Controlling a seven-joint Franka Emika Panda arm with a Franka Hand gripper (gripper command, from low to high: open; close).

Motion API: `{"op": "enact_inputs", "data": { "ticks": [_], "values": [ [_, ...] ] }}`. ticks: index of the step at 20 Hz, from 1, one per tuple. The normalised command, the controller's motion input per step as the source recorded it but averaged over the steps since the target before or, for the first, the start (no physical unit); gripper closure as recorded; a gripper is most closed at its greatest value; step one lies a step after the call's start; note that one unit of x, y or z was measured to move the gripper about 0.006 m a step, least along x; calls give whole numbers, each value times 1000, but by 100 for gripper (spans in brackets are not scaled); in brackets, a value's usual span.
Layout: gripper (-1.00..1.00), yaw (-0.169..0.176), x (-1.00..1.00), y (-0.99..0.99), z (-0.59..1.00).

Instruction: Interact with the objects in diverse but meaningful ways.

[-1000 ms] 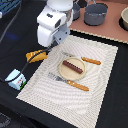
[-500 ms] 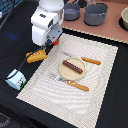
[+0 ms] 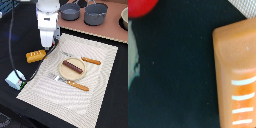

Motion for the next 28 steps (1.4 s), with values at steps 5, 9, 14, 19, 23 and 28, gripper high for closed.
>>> {"op": "enact_inputs", "data": {
  "ticks": [5, 9, 14, 19, 23, 28],
  "values": [
    [-100, 55, -197, -735, 0],
    [-100, 71, -354, -499, -157],
    [-100, 107, -491, -134, -398],
    [-100, 111, -458, 0, -465],
    [-100, 104, -436, 0, -508],
    [100, 91, -447, 0, -504]
  ]
}}
